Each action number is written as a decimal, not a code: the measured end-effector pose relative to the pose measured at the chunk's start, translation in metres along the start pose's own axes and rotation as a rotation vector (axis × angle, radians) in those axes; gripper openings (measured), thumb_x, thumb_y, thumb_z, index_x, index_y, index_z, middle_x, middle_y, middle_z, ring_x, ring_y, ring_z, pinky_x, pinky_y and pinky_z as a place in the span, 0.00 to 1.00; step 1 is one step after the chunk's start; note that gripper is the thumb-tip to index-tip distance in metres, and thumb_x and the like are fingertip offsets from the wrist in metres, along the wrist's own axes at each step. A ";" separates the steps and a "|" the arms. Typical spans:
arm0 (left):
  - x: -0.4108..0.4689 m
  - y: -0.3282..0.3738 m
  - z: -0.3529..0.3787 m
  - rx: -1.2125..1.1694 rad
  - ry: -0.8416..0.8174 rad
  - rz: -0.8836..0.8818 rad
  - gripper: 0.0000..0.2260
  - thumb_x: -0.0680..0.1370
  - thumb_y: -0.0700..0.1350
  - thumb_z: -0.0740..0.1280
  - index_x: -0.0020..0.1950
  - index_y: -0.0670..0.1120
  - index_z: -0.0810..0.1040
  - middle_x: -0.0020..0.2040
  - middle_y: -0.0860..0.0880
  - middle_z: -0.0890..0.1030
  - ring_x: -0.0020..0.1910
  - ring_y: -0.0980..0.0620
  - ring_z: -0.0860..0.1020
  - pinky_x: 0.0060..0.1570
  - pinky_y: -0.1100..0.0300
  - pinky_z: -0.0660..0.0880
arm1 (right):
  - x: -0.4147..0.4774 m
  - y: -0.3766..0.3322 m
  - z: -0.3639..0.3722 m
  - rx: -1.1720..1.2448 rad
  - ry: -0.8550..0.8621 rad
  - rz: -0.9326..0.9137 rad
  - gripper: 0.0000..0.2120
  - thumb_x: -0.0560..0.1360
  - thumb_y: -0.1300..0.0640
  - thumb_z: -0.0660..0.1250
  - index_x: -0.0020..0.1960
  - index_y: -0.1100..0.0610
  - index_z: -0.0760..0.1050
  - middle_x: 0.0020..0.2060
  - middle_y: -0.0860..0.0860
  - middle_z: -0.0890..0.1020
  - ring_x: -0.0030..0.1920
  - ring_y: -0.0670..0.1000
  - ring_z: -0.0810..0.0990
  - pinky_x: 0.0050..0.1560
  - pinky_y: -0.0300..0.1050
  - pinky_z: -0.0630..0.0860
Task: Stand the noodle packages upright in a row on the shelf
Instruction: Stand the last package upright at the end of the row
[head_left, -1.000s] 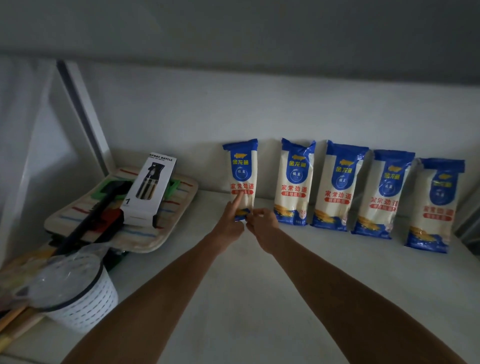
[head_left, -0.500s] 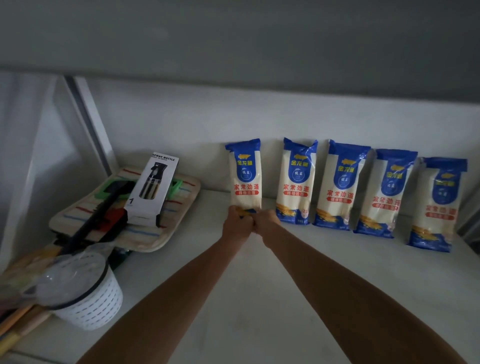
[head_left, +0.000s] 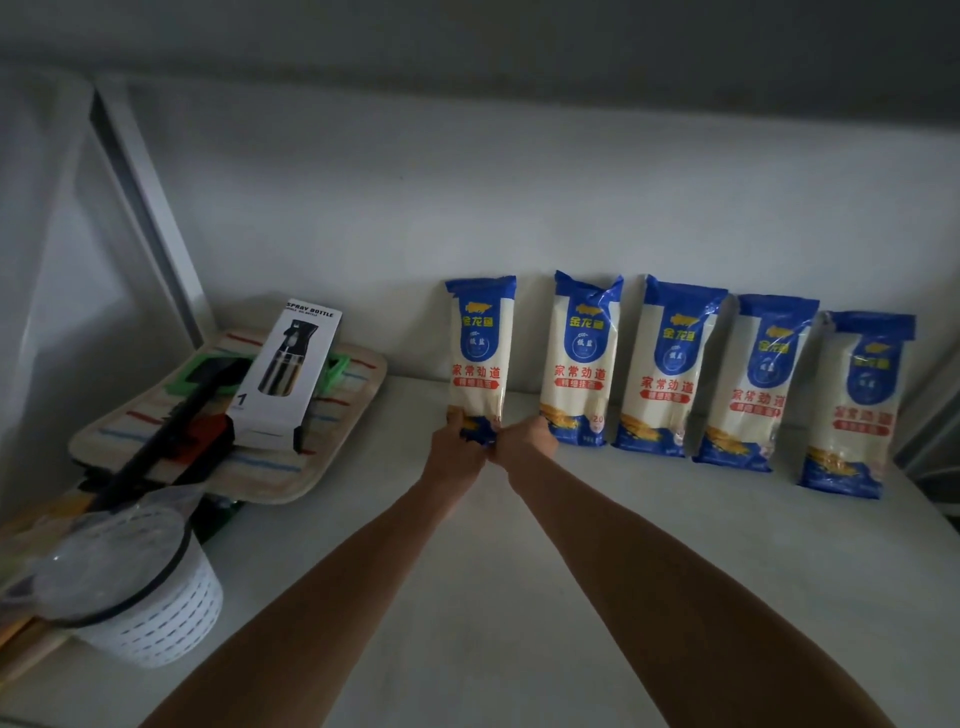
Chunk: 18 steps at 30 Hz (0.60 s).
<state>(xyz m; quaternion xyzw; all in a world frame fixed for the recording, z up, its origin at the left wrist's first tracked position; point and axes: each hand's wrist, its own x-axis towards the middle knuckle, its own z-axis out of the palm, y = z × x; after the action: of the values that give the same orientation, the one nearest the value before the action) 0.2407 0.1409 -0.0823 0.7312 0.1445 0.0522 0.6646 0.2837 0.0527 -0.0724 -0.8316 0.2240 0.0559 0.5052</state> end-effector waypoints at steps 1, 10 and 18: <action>0.000 0.000 0.001 0.033 0.006 0.004 0.12 0.84 0.40 0.60 0.65 0.37 0.73 0.52 0.40 0.82 0.50 0.42 0.81 0.48 0.62 0.81 | 0.001 0.002 0.001 -0.013 0.007 -0.007 0.13 0.73 0.62 0.71 0.52 0.61 0.70 0.52 0.57 0.75 0.56 0.56 0.78 0.57 0.49 0.79; -0.019 0.002 0.007 0.264 0.030 0.198 0.11 0.86 0.41 0.56 0.64 0.39 0.72 0.56 0.40 0.77 0.49 0.48 0.79 0.37 0.65 0.81 | -0.003 0.009 0.000 0.114 0.025 -0.025 0.13 0.77 0.59 0.67 0.60 0.62 0.77 0.57 0.57 0.81 0.55 0.58 0.81 0.56 0.49 0.79; 0.004 0.005 -0.013 0.413 0.066 0.122 0.27 0.68 0.50 0.73 0.64 0.40 0.72 0.58 0.41 0.80 0.56 0.43 0.80 0.49 0.56 0.81 | -0.017 -0.001 -0.002 0.086 -0.156 -0.224 0.22 0.80 0.52 0.58 0.73 0.41 0.62 0.61 0.55 0.78 0.56 0.57 0.80 0.41 0.44 0.76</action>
<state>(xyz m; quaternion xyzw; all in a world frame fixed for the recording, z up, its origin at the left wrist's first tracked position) 0.2413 0.1543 -0.0764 0.8571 0.1295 0.0857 0.4913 0.2682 0.0566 -0.0655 -0.8221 0.0918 0.0541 0.5593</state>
